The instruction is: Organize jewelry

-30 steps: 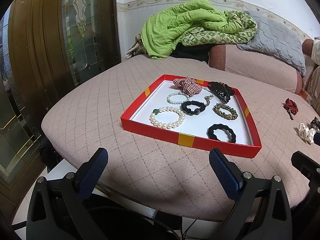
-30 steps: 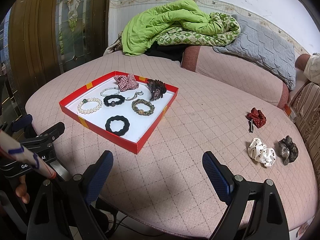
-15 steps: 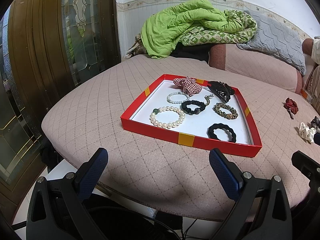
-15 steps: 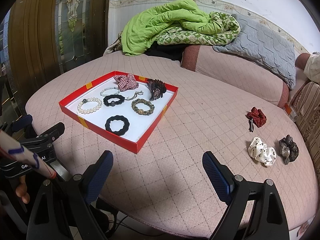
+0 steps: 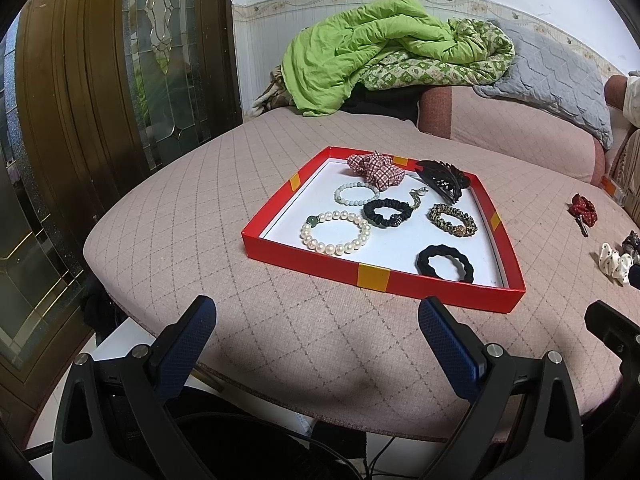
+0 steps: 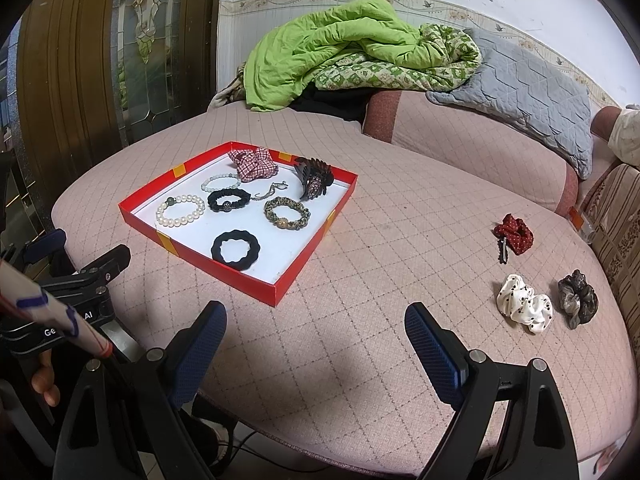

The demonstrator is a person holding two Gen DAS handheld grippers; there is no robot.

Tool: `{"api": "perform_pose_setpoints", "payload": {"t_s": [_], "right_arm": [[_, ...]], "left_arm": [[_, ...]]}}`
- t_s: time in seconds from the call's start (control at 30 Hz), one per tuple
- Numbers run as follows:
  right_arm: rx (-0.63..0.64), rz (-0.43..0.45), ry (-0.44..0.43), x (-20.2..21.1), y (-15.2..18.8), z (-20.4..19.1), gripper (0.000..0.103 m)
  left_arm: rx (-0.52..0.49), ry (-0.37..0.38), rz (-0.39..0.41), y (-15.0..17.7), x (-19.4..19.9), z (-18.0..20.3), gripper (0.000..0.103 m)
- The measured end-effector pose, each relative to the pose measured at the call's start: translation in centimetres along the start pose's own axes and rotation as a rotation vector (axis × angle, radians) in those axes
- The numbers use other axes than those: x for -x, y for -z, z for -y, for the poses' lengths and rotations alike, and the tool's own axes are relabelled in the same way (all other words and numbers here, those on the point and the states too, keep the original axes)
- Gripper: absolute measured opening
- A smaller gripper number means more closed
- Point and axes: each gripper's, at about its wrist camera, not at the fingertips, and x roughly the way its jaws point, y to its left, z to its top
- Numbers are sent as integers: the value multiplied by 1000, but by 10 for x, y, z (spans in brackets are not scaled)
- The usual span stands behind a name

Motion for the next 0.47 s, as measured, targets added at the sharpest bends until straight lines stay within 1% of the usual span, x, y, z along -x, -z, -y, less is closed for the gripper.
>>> {"api": "perform_pose_setpoints", "payload": {"t_s": [0.2,0.3,0.33,0.37,0.43,0.47], "right_arm": [[1,-1,-3,0,0,0,93],[-8,0,-5,0,0,3,93],[-16,-1,-5,0,0,5,93],[-33,-4,-8,0,0,9,93],[-71,-7,0,-1,1,20,93],[-86,-9,9,-1,2,26,93]], "left_arm": [[-3,-1,-10,4,-2,-2,101],[-21,-33,-56,4,-2,2,101],[-41,-42,-66,4,-2,5,101],[-84,-48,-60,4,-1,12,101],[-130,-46,-22,4,4,25,101],[-146,-27,-16,2,5,34,101]]}}
